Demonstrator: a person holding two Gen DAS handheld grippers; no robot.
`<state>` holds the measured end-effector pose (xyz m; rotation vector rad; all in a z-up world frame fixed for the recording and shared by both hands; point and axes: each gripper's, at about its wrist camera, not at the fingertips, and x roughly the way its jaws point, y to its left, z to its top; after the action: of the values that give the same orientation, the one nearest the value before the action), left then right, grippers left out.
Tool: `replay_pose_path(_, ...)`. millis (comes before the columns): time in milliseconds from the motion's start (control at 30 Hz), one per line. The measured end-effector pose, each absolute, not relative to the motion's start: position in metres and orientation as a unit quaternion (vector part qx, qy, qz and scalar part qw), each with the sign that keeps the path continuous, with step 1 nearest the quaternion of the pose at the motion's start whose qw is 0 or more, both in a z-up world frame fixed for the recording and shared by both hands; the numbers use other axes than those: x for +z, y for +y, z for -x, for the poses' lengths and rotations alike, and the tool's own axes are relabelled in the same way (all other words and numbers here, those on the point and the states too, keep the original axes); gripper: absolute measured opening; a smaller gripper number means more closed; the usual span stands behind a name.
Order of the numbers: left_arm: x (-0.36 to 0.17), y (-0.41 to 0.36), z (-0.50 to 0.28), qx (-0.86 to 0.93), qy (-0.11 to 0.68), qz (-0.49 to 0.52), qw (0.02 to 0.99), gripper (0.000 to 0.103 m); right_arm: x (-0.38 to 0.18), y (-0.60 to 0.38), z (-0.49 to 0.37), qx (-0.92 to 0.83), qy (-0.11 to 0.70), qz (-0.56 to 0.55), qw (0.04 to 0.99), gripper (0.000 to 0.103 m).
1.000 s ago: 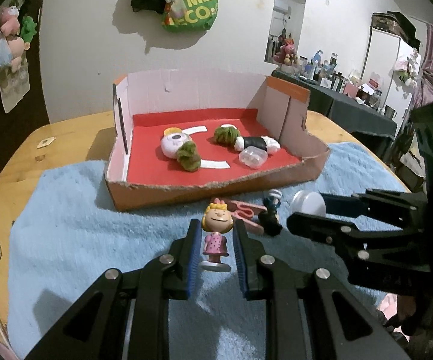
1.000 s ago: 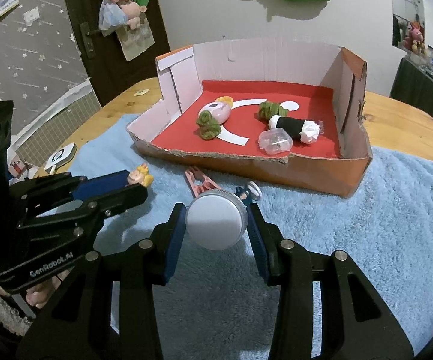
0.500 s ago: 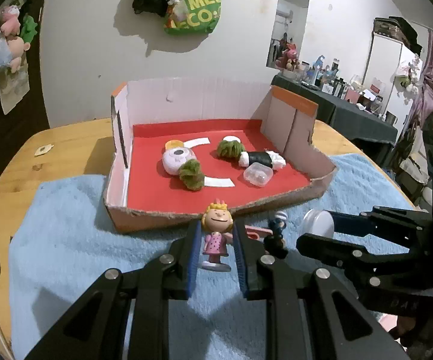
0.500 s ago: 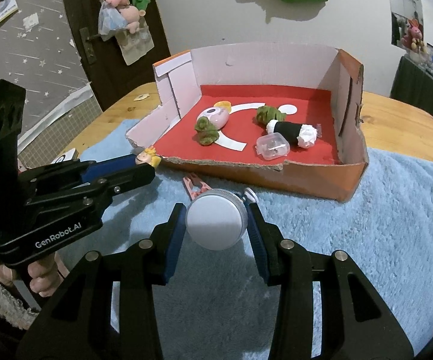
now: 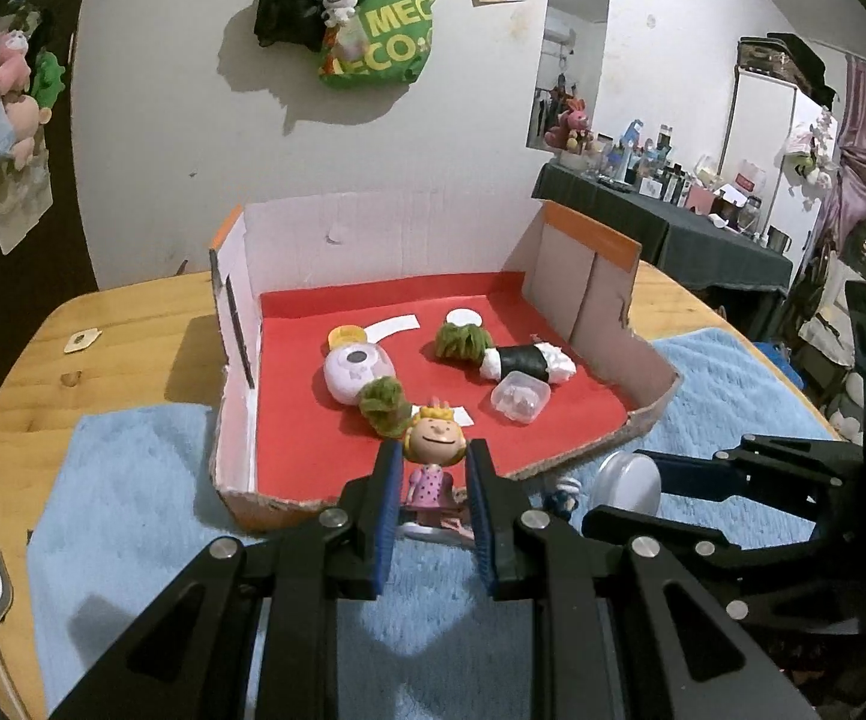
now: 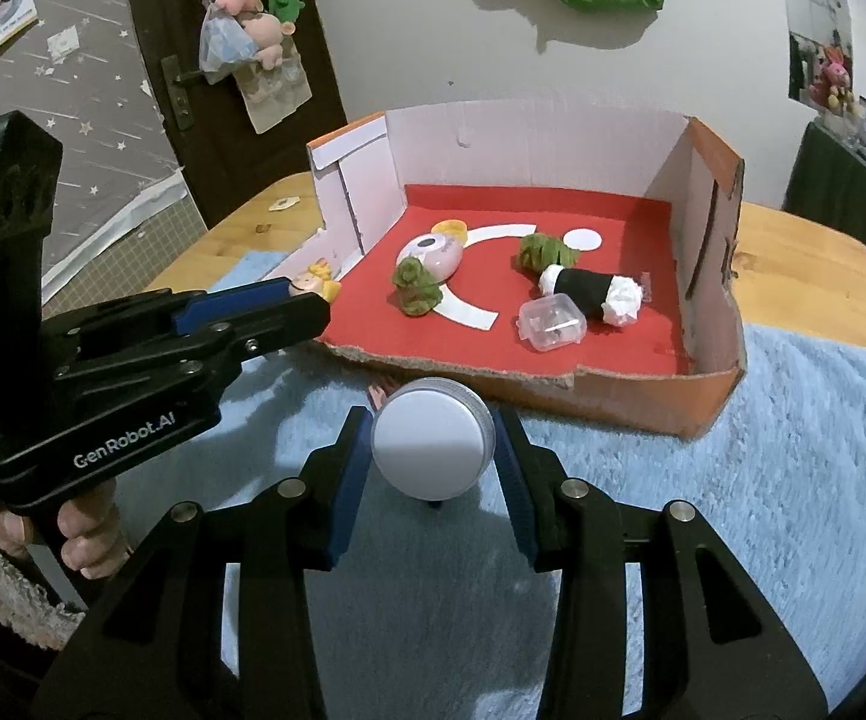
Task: Organize objects
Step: 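Lift and carry the doll and white compact with both grippers over the box, then lower and open left gripper to release the doll while right gripper releases the compact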
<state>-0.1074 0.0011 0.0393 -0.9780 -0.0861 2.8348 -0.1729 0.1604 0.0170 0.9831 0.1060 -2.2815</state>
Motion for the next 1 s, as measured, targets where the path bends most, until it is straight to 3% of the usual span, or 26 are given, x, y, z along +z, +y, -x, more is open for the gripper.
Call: replay_pose_path(1000, 0.031, -0.003, 0.151, 0.929, -0.023, 0.361, 0.082, 0.022, 0.029, 0.148, 0.225, -0.869, 0.04, -0.379, 0.316, 0.039)
